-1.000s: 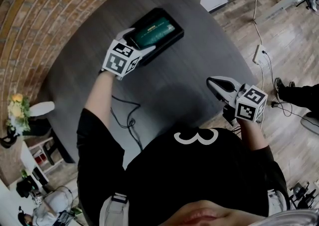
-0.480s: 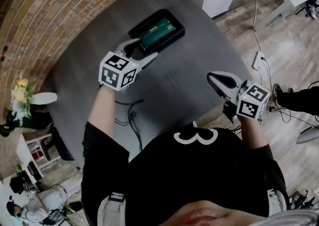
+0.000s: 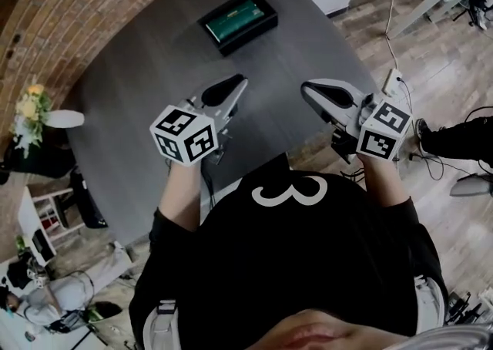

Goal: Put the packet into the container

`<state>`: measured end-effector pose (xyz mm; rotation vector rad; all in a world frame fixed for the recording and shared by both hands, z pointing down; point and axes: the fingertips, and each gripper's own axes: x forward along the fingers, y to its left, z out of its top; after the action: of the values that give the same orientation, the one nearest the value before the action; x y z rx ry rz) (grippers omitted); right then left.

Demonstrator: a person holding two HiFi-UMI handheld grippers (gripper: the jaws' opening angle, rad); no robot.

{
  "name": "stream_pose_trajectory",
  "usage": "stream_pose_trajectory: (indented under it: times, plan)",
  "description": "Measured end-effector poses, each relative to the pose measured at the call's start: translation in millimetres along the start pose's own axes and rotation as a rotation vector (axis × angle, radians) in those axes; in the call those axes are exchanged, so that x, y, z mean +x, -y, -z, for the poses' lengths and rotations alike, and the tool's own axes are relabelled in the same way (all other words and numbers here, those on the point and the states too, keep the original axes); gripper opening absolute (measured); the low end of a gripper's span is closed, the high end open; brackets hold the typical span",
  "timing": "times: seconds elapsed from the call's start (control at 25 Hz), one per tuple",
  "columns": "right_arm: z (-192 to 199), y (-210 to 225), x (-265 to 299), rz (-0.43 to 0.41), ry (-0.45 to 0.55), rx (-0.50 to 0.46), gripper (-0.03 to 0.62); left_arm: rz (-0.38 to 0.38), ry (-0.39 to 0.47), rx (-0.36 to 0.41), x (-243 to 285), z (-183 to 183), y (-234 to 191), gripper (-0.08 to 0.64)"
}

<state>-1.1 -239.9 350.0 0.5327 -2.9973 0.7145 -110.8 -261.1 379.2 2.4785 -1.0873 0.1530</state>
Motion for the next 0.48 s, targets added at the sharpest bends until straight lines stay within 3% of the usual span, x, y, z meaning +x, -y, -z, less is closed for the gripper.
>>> stream_pose_trajectory:
  times: [0.16, 0.48]
  plan:
    - [-3.2, -26.3, -5.2, -0.032, 0.001, -0.039, 0.001, 0.009, 0.067, -0.090, -12.2, -0.5, 40.7, 0.011]
    - [-10.8, -52.8, -18.5, -0.039, 0.037, -0.101, 0.000, -0.045, 0.179, -0.015, -38.1, -26.5, 90.2, 0.012]
